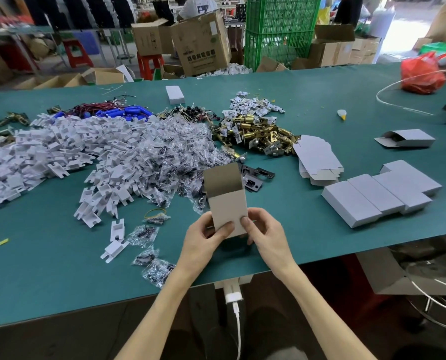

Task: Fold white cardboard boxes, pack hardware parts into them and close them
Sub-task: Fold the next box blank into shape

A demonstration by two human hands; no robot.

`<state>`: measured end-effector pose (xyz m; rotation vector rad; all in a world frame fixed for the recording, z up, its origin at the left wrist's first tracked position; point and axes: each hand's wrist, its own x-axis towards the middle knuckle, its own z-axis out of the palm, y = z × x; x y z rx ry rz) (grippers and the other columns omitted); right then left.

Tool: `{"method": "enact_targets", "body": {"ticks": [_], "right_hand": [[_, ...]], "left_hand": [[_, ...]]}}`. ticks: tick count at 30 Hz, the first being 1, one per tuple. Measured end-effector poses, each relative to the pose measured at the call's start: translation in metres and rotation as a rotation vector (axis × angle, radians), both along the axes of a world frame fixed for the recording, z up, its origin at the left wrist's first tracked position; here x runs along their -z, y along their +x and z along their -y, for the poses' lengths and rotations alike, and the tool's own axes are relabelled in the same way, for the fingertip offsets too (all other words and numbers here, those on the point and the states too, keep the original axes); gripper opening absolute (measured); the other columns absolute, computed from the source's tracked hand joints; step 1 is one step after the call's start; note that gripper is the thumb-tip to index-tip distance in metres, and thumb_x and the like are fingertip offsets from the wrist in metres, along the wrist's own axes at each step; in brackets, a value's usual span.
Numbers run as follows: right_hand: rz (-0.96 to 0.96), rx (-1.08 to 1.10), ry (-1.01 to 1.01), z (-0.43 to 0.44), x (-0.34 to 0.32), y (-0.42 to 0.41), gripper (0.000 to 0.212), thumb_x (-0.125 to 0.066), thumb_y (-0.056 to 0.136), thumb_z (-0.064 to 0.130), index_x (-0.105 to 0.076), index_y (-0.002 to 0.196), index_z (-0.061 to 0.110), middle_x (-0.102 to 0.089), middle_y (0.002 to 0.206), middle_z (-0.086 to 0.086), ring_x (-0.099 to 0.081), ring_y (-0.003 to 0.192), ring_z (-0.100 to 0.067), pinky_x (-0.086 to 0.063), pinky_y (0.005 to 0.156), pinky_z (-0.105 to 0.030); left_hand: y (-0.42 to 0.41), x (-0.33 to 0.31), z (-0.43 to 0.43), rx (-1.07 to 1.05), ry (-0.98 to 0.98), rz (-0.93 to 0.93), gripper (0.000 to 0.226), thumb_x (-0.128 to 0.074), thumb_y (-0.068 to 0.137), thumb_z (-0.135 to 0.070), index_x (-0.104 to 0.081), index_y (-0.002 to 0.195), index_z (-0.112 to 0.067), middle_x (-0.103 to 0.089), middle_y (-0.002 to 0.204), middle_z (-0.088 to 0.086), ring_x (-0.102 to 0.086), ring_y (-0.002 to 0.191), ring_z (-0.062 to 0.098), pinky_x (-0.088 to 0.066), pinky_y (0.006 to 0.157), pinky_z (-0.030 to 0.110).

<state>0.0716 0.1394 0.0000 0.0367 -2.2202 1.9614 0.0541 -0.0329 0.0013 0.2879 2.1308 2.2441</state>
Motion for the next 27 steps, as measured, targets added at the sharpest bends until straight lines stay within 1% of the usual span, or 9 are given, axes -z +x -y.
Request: {"method": "enact_targets", "body": {"ticks": [6, 10, 13, 15, 17, 20, 22, 25, 27], "right_hand": [[0.002, -0.057, 0.181, 0.005, 0.004, 0.001, 0.022, -0.071, 0.093, 0.039, -0.067, 0.112, 0.027, -0.073, 0.101, 0.014, -0.069, 0.090, -0.012, -0.059, 0.077, -0.032], [0.017, -0.069, 0.318, 0.007, 0.002, 0.003, 0.032, -0.068, 0.092, 0.047, -0.066, 0.120, 0.031, -0.067, 0.107, 0.009, -0.063, 0.098, -0.001, -0.052, 0.085, -0.019], [0.014, -0.062, 0.193, 0.005, -0.006, -0.003, 0.031, -0.067, 0.095, 0.039, -0.065, 0.122, 0.025, -0.069, 0.111, 0.010, -0.064, 0.102, -0.006, -0.056, 0.085, -0.028], [0.012, 0.043, 0.104, -0.005, -0.018, -0.021, 0.023, -0.067, 0.098, 0.027, -0.067, 0.118, 0.016, -0.070, 0.108, 0.005, -0.065, 0.102, -0.013, -0.060, 0.081, -0.037], [0.003, 0.148, 0.109, -0.022, -0.033, -0.052, 0.022, -0.066, 0.099, 0.021, -0.065, 0.118, 0.011, -0.069, 0.107, 0.001, -0.065, 0.102, -0.019, -0.060, 0.082, -0.038], [-0.016, 0.190, 0.328, -0.049, -0.061, -0.112, 0.034, -0.063, 0.099, 0.021, -0.059, 0.130, 0.007, -0.065, 0.118, -0.005, -0.061, 0.106, -0.017, -0.052, 0.098, -0.037], [0.007, 0.172, 0.558, -0.062, -0.075, -0.156, 0.045, -0.062, 0.100, 0.020, -0.051, 0.140, 0.003, -0.060, 0.129, -0.014, -0.055, 0.119, -0.026, -0.045, 0.107, -0.042], [0.064, 0.133, 0.911, -0.074, -0.086, -0.214, 0.060, -0.059, 0.101, 0.023, -0.036, 0.152, 0.001, -0.043, 0.152, -0.019, -0.035, 0.142, -0.037, -0.026, 0.120, -0.046], [0.087, 0.120, 1.062, -0.077, -0.087, -0.241, 0.062, -0.057, 0.102, 0.023, -0.031, 0.154, -0.001, -0.036, 0.158, -0.020, -0.028, 0.147, -0.039, -0.019, 0.122, -0.046]], "left_hand": [[0.001, -0.003, 0.007, -0.098, 0.169, 0.029, 0.026, -0.074, 0.090, -0.030, -0.072, 0.115, -0.023, -0.078, 0.113, 0.003, -0.073, 0.102, 0.014, -0.057, 0.080, 0.023], [0.000, -0.003, 0.009, -0.117, 0.203, 0.044, 0.025, -0.076, 0.090, -0.029, -0.073, 0.114, -0.024, -0.077, 0.114, 0.006, -0.072, 0.102, 0.016, -0.058, 0.082, 0.026], [-0.001, -0.002, 0.007, -0.099, 0.177, 0.042, 0.030, -0.076, 0.088, -0.023, -0.070, 0.117, -0.017, -0.077, 0.113, 0.004, -0.072, 0.103, 0.014, -0.057, 0.083, 0.024], [-0.002, -0.001, 0.005, -0.086, 0.145, 0.041, 0.034, -0.079, 0.085, -0.021, -0.069, 0.117, -0.016, -0.077, 0.112, 0.002, -0.072, 0.103, 0.012, -0.057, 0.083, 0.024], [-0.003, 0.001, 0.005, -0.079, 0.123, 0.048, 0.039, -0.080, 0.082, -0.020, -0.068, 0.118, -0.018, -0.077, 0.112, -0.001, -0.072, 0.104, 0.012, -0.057, 0.083, 0.024], [-0.005, 0.001, 0.005, -0.076, 0.106, 0.060, 0.043, -0.081, 0.080, -0.022, -0.066, 0.121, -0.021, -0.077, 0.115, -0.004, -0.072, 0.106, 0.011, -0.056, 0.084, 0.023], [-0.007, -0.001, 0.004, -0.071, 0.097, 0.064, 0.043, -0.080, 0.081, -0.023, -0.066, 0.122, -0.022, -0.077, 0.115, -0.004, -0.072, 0.106, 0.011, -0.056, 0.084, 0.022], [-0.009, -0.001, 0.003, -0.058, 0.088, 0.071, 0.044, -0.079, 0.083, -0.023, -0.065, 0.124, -0.023, -0.077, 0.116, -0.003, -0.072, 0.108, 0.013, -0.056, 0.086, 0.023], [-0.010, -0.001, 0.002, -0.057, 0.084, 0.075, 0.043, -0.080, 0.083, -0.023, -0.066, 0.123, -0.024, -0.077, 0.116, -0.002, -0.071, 0.109, 0.014, -0.056, 0.087, 0.024]]}}
